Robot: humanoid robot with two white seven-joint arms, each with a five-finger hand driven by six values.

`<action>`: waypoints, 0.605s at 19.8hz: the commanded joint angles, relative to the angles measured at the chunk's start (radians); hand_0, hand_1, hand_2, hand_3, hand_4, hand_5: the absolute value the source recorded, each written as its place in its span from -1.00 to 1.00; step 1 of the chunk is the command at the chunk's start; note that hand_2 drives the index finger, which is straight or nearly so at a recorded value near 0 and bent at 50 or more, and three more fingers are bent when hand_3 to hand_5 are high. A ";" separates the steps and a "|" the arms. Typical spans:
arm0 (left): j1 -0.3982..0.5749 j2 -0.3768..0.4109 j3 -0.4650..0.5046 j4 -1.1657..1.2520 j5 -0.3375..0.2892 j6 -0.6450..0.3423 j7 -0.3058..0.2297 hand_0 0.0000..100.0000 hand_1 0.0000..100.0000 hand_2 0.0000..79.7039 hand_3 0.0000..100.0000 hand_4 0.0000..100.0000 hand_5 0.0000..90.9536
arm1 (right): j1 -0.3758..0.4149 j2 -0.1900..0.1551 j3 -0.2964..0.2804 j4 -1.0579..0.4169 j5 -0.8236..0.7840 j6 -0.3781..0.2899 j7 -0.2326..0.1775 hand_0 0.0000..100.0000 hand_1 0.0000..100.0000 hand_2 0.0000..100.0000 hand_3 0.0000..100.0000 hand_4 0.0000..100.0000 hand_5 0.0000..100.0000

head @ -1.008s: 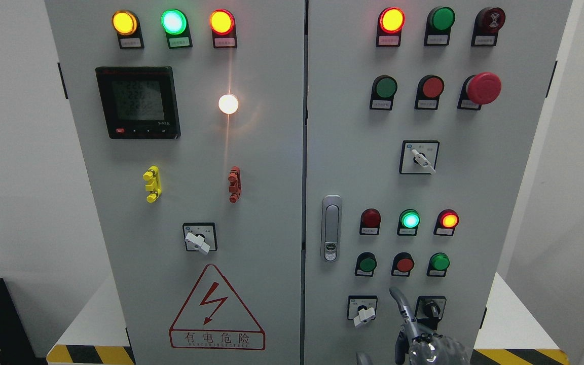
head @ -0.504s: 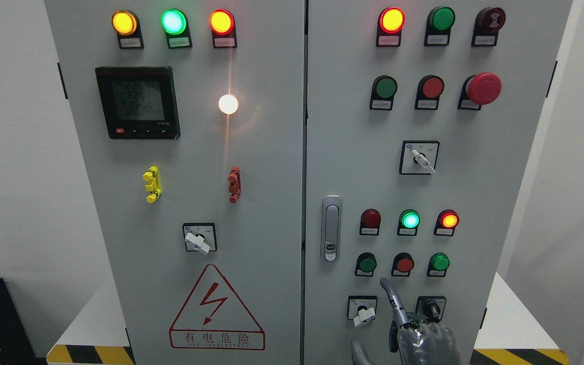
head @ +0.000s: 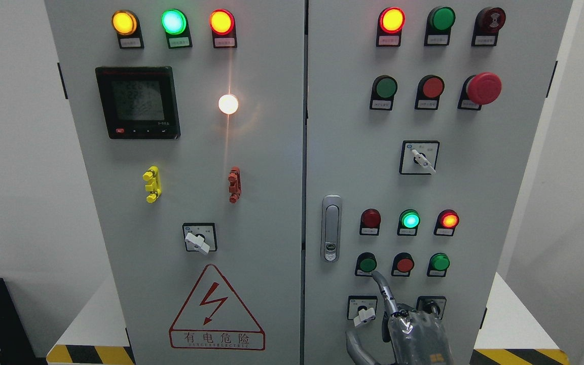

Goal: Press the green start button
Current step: 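Press the green push button with the right hand's extended finger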

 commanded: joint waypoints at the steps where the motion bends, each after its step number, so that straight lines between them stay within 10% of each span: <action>1: -0.023 0.000 0.000 -0.028 0.000 0.001 -0.001 -0.76 0.11 -1.00 -1.00 -1.00 -1.00 | -0.037 0.001 0.000 0.087 0.001 0.002 0.001 -0.20 -0.29 -1.00 0.86 0.72 0.95; 12: -0.023 0.000 0.000 -0.028 0.000 0.001 -0.001 -0.76 0.11 -1.00 -1.00 -1.00 -1.00 | -0.055 0.003 0.000 0.108 0.006 0.016 0.006 -0.18 -0.28 -1.00 0.86 0.72 0.95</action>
